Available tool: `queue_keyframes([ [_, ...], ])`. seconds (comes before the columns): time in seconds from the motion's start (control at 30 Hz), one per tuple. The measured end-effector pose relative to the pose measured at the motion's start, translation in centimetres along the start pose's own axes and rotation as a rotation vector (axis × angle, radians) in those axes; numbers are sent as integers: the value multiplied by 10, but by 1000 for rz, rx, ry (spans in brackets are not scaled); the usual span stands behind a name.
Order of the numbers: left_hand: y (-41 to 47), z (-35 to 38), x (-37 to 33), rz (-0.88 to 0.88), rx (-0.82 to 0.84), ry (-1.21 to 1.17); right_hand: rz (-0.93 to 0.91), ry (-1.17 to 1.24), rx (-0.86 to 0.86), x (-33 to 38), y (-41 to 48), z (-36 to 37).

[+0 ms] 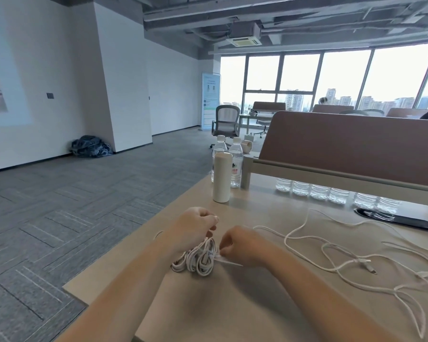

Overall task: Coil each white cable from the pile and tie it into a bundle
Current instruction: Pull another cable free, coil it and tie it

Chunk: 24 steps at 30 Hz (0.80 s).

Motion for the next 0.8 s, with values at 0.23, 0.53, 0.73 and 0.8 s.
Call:
queue_keyframes([
  [0.23,-12,32,-28,27,66,-35,9,66,-143,-18,-36,-40],
  [0.53,-39,124,-79,91,194,-95,127,111,-295,-92,-139,-89],
  [0.73,-52,205,-94,106,339,-78,325,73,-329,-169,-208,-107],
  [0.8,-52,228,-94,109,377,-74,422,70,-330,-199,-225,-107],
])
Point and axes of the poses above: each hand's wrist, its own y-axis towards the middle knuckle, its own z-axis out of the palm, x = y × z, the point moved 4 cm from there along y, towards the middle knuckle, and after that the axes turned 11 degrees about -y, right-handed, at the moved point
